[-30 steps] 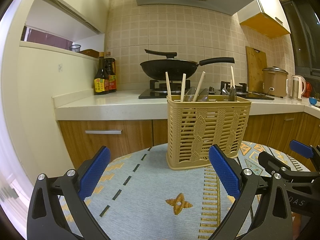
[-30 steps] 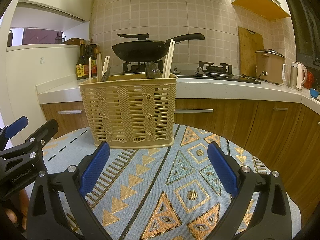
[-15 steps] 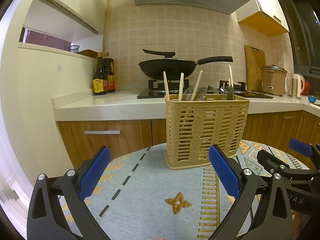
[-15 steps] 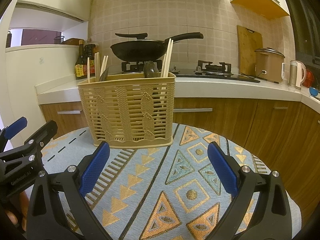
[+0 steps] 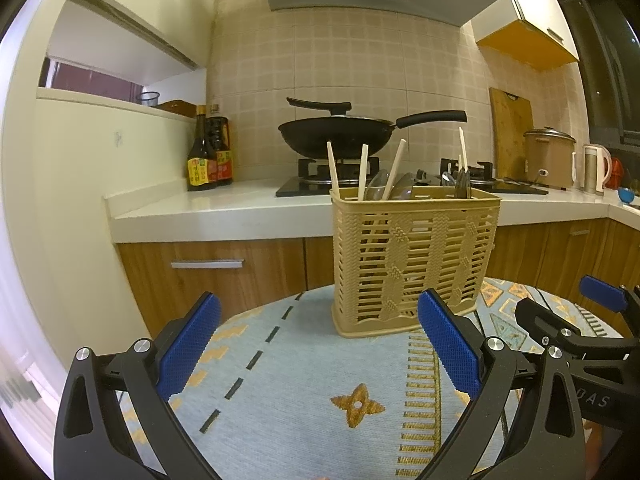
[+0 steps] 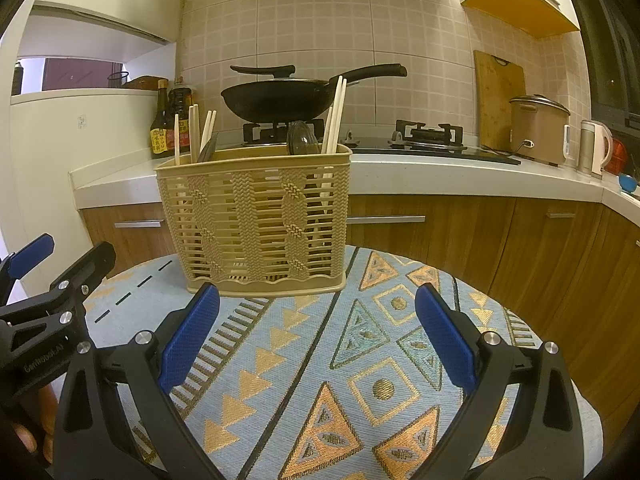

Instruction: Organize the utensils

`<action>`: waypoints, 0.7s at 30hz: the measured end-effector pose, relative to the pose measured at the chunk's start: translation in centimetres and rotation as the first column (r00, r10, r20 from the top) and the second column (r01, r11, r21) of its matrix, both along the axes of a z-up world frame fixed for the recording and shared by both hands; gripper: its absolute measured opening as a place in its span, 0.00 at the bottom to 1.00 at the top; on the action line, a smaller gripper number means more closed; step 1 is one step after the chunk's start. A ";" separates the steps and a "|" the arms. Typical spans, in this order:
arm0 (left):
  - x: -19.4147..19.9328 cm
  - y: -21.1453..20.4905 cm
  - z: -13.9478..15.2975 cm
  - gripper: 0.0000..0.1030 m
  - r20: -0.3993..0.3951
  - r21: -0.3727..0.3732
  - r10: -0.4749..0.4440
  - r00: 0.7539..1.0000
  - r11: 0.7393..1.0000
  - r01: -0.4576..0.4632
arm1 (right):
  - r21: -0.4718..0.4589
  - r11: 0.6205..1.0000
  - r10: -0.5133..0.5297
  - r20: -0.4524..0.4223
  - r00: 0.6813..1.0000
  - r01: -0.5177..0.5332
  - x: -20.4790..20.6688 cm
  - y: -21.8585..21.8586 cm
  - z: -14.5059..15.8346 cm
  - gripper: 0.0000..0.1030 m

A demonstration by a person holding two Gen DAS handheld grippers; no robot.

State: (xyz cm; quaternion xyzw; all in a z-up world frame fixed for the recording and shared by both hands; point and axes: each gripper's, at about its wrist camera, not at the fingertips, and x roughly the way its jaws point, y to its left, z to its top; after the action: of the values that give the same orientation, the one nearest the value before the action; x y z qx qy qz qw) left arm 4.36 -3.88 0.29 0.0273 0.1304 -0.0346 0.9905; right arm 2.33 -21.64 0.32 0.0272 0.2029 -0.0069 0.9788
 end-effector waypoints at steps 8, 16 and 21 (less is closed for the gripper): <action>0.1 0.0 0.0 0.93 -0.011 -0.002 -0.009 1.000 1.000 0.009 | 0.004 1.000 0.000 -0.003 1.000 0.000 0.1 -0.1 -0.1 0.91; 0.0 0.3 0.0 0.93 0.003 -0.006 0.008 1.000 1.000 -0.008 | 0.002 1.000 -0.017 -0.001 1.000 0.017 0.1 -0.4 -0.1 0.91; 0.2 0.2 0.0 0.93 -0.009 0.000 -0.009 1.000 1.000 0.009 | 0.008 1.000 -0.022 -0.006 1.000 0.023 0.1 -0.6 -0.1 0.91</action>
State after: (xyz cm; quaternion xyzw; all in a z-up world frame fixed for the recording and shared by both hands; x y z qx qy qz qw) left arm 4.55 -3.66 0.30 0.0276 0.1349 -0.0394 0.9897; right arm 2.41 -22.23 0.22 0.0335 0.2056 -0.0171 0.9779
